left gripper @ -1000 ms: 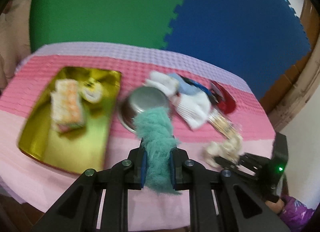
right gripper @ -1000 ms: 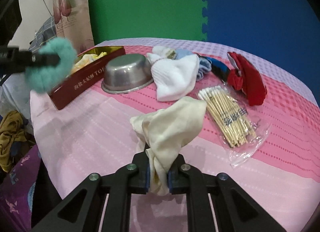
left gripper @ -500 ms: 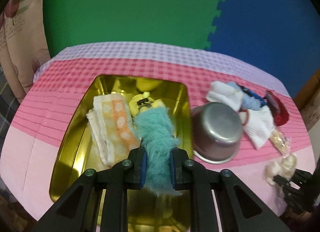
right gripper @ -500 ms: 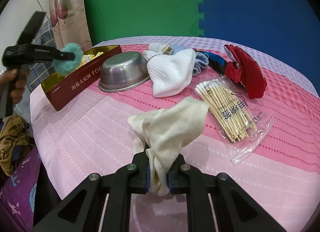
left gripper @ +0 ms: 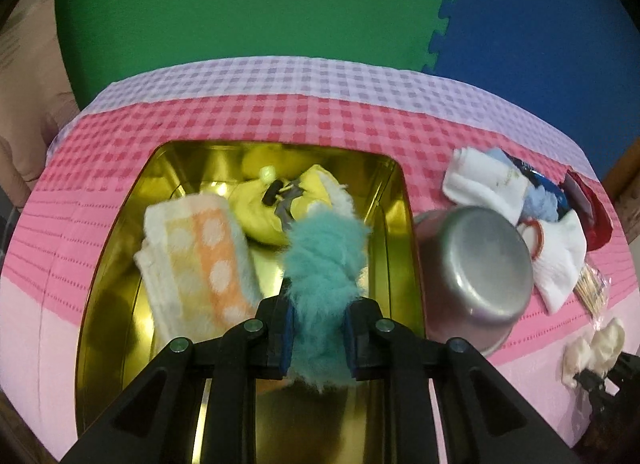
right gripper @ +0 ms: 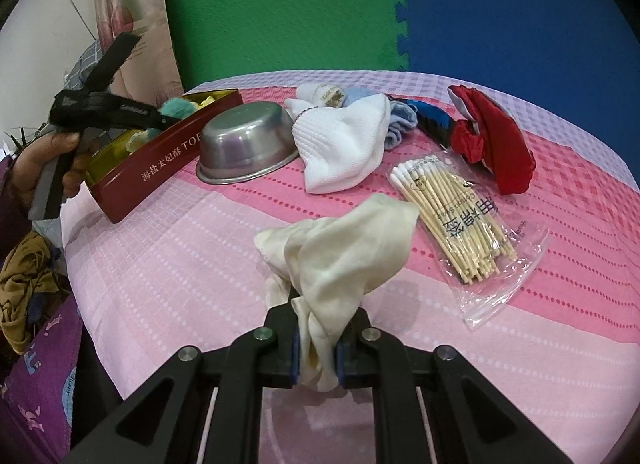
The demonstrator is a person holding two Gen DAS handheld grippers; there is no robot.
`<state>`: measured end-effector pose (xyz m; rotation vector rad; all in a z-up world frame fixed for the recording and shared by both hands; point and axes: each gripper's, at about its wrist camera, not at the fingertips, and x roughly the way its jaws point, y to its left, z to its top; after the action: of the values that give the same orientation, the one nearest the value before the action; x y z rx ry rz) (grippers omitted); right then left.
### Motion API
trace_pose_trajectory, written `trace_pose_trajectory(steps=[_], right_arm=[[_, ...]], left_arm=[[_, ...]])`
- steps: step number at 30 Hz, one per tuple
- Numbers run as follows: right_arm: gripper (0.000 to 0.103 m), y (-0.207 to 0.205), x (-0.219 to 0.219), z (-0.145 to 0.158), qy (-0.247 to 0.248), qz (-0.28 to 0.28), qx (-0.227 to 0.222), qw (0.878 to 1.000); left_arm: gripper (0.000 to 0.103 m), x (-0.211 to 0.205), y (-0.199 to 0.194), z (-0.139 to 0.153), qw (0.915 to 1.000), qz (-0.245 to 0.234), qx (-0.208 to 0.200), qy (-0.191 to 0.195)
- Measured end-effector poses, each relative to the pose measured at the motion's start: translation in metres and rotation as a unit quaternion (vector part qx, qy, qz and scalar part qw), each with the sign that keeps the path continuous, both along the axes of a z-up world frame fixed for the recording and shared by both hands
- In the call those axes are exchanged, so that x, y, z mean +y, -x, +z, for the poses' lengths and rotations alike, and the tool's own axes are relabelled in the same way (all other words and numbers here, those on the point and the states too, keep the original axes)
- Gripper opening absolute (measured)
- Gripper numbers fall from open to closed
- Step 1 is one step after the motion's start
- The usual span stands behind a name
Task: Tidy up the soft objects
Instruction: 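Lower the teal scrunchie into the tin box and open the left tool, then place the cream satin scrunchie into the tin box with the right tool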
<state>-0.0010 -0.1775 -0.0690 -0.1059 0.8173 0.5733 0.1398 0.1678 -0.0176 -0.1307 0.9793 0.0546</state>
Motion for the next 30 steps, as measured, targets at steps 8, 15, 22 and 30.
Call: trace_pose_trajectory(steps=[8, 15, 22, 30], right_arm=[[0.012, -0.001, 0.0, 0.0, -0.001, 0.0, 0.002, 1.0], [0.012, 0.0, 0.0, 0.0, 0.0, 0.0, 0.0, 1.0], [0.012, 0.0, 0.001, 0.0, 0.004, 0.001, -0.002, 1.0], [0.013, 0.002, 0.002, 0.0, 0.01, 0.005, -0.009, 1.0]], left_arm=[[0.082, -0.01, 0.012, 0.017, 0.9973, 0.023, -0.023, -0.065], [0.088, -0.022, 0.063, 0.042, 0.9944, 0.042, -0.057, -0.078], [0.088, -0.034, 0.116, 0.035, 0.9936, 0.074, -0.051, -0.069], [0.092, -0.028, 0.179, 0.031, 0.9837, 0.162, -0.059, -0.051]])
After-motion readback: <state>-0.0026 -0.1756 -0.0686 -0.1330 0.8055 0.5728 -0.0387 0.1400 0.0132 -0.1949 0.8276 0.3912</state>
